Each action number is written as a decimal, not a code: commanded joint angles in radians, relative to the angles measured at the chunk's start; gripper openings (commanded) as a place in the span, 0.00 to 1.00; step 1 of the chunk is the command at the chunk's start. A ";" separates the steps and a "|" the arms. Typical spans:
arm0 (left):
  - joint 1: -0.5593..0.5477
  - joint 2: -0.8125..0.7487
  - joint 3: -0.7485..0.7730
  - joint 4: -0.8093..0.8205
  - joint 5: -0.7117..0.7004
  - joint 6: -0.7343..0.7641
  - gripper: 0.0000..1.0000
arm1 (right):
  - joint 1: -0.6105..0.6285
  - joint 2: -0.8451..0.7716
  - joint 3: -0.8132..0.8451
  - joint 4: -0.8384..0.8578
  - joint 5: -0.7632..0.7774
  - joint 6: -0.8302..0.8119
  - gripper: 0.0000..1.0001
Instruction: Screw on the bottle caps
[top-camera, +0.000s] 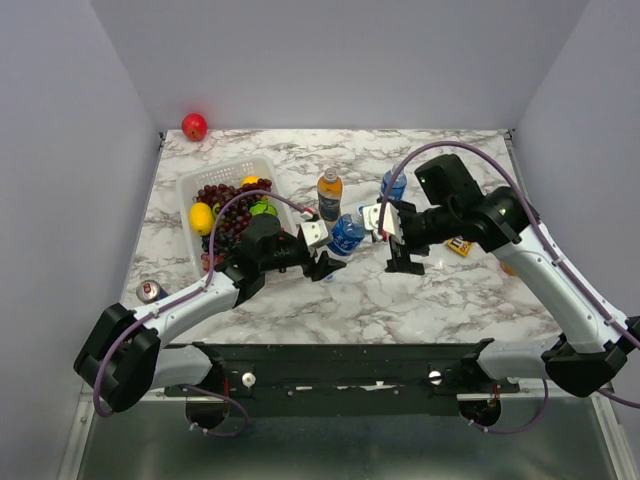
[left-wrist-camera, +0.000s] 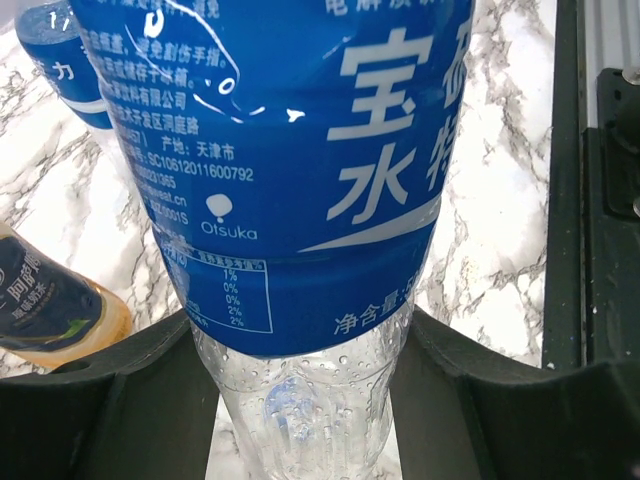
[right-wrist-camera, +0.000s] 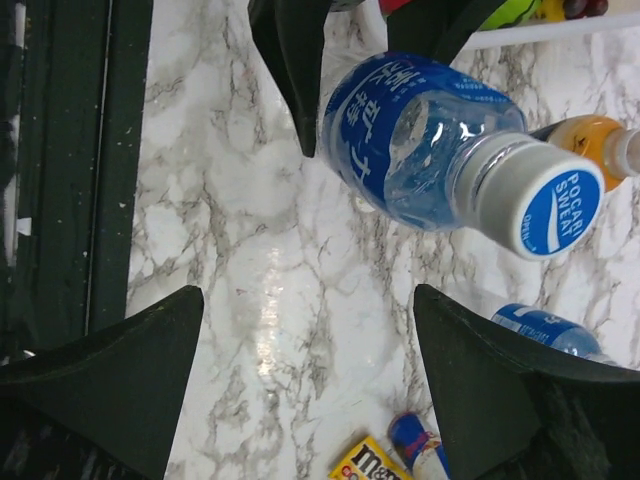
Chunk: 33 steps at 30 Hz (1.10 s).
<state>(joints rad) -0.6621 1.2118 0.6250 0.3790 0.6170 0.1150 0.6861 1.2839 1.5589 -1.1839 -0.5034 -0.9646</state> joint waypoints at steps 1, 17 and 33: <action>0.004 -0.020 0.021 -0.046 0.021 0.092 0.00 | -0.029 -0.017 0.024 0.007 0.026 0.134 0.92; -0.007 0.005 0.108 -0.212 0.096 0.177 0.00 | -0.085 0.103 0.119 0.130 -0.336 0.145 1.00; 0.022 0.003 0.074 -0.088 0.075 -0.070 0.00 | -0.085 0.028 0.007 0.136 -0.259 0.159 1.00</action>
<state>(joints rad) -0.6605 1.2140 0.7067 0.2081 0.6895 0.1383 0.6003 1.3514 1.6070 -1.0393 -0.7937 -0.8288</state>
